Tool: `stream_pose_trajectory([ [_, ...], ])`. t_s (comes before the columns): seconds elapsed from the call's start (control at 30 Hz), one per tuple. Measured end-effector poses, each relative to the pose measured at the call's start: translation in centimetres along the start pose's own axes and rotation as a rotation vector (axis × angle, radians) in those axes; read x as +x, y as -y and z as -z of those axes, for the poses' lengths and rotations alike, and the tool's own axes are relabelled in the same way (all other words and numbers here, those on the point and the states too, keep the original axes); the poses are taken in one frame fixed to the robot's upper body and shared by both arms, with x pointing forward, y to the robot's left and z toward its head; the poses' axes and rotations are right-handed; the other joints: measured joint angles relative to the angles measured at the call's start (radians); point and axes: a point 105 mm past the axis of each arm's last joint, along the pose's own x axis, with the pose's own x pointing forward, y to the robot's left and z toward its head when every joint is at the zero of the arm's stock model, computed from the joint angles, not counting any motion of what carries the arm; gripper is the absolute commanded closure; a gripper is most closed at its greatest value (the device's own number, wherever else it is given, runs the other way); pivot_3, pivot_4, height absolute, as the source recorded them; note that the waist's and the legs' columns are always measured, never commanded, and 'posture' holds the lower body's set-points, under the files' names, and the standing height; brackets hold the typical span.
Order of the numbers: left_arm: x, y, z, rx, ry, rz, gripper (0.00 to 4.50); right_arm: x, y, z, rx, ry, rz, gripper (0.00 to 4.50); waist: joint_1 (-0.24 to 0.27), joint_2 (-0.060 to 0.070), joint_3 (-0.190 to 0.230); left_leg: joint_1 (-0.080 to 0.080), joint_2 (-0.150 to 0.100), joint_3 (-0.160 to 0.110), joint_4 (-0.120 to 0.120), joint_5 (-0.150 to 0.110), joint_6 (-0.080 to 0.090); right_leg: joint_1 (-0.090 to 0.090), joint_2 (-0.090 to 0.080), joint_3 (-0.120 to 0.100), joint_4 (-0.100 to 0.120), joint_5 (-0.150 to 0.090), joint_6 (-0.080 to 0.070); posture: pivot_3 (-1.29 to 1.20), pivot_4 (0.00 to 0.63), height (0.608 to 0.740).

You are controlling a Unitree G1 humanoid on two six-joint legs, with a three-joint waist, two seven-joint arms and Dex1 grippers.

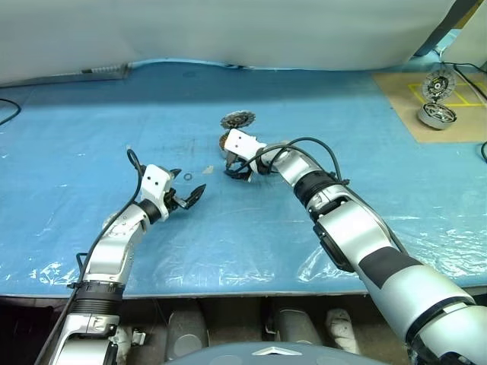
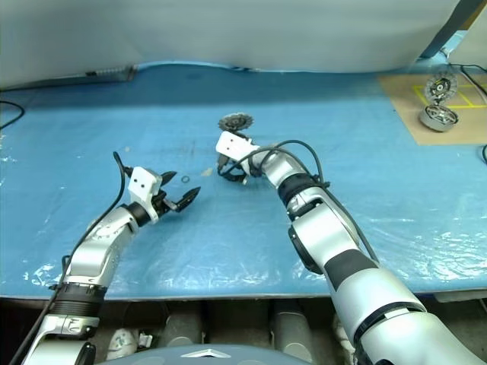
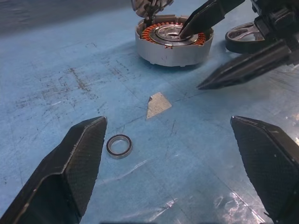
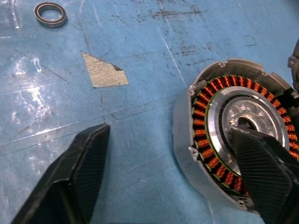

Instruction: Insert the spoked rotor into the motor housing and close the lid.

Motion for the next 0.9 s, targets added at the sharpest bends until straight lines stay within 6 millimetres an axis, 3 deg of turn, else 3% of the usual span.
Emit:
stream_pose_trajectory([
  [0.23, -0.05, 0.07, -0.13, 0.004, 0.004, 0.002, 0.0, -0.15, 0.09, -0.38, 0.0, 0.014, -0.013, 3.27, 0.0, 0.0, 0.0, 0.0, 0.001, 0.0, 0.0, 0.0, 0.0, 0.0, 0.001, 0.0, 0.0, 0.0, 0.0, 0.0, 0.15, 0.74],
  [0.27, -0.04, 0.08, -0.14, 0.004, 0.004, 0.002, 0.0, -0.13, 0.0, -0.5, -0.003, 0.018, -0.019, 3.4, 0.0, 0.0, 0.0, 0.001, 0.001, 0.0, 0.0, 0.0, 0.0, 0.0, 0.001, 0.0, 0.0, 0.0, 0.0, 0.0, 0.15, 0.74],
  [0.87, 0.07, -0.07, -0.25, 0.005, 0.004, -0.01, 0.0, -0.41, -0.09, -0.65, -0.023, 0.002, -0.05, 3.4, 0.001, 0.0, 0.0, 0.0, 0.001, 0.0, 0.0, 0.0, 0.0, 0.0, 0.0, 0.0, 0.0, 0.0, 0.0, 0.0, 0.15, 0.74],
  [0.9, 0.05, -0.08, -0.22, 0.004, 0.003, -0.012, 0.0, -0.47, -0.08, -0.56, -0.02, 0.0, -0.051, 3.76, 0.001, 0.0, 0.0, 0.0, 0.001, 0.0, 0.0, 0.0, 0.0, 0.0, 0.0, 0.0, 0.0, 0.0, 0.0, 0.0, 0.15, 0.74],
])
